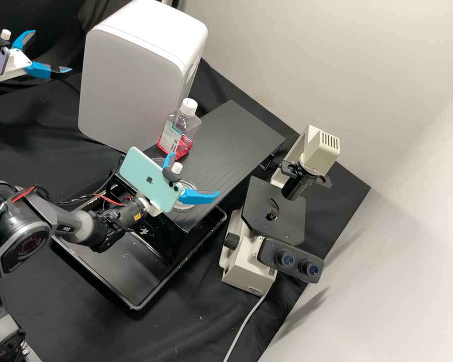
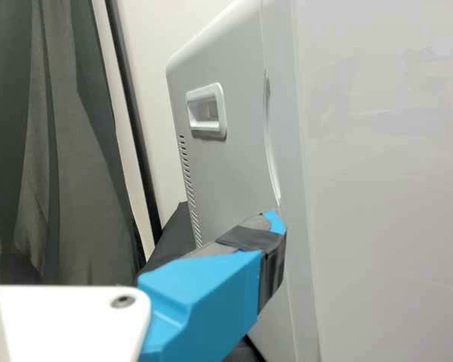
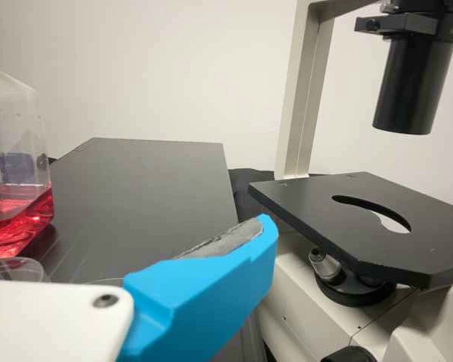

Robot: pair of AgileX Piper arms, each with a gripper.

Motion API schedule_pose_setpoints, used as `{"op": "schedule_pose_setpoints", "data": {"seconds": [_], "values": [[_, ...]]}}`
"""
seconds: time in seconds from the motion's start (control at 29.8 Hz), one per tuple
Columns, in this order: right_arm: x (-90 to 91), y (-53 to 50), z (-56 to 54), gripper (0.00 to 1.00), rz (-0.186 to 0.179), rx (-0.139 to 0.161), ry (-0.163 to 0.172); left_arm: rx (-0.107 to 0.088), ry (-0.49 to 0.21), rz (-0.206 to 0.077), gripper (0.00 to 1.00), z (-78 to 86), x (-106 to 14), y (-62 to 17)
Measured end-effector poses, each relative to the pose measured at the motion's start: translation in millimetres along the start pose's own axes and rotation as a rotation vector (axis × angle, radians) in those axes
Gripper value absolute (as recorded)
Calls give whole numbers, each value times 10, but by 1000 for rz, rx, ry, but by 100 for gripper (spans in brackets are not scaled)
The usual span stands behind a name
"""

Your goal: Place the lid on the petri dish

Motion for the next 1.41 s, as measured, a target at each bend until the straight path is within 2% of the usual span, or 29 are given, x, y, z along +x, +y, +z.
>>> {"op": "schedule_pose_setpoints", "data": {"seconds": [0.37,0.5,0.54,0.67,0.71,0.74,0.87,0.97,1.04,1.18,1.24,1.34,1.41], "values": [[0,0,0,100,0,0,0,0,0,0,100,0,0,0],[0,0,0,100,0,0,0,-1,-19,-2,100,57,0,-7],[0,0,0,100,0,0,0,-9,-29,-4,100,87,-1,-11],[0,0,0,100,0,0,0,-63,-77,-20,100,247,-4,-53],[0,0,0,100,0,0,0,-69,-93,-24,100,297,-7,-66],[0,0,0,100,0,0,0,-80,-110,-32,100,360,-10,-87],[0,0,0,100,0,0,0,-100,-199,-66,100,641,-66,-175],[0,0,0,100,0,0,0,-92,-262,-87,100,760,-148,-287],[0,0,0,100,0,0,0,-95,-299,-103,100,816,-206,-373],[0,0,0,100,0,0,0,-84,-364,-119,100,879,-310,-520],[0,0,0,100,0,0,0,-73,-403,-126,100,917,-358,-570],[0,0,0,100,0,0,0,-80,-439,-140,100,952,-419,-603],[0,0,0,100,0,0,0,-71,-471,-159,100,986,-472,-635]]}}
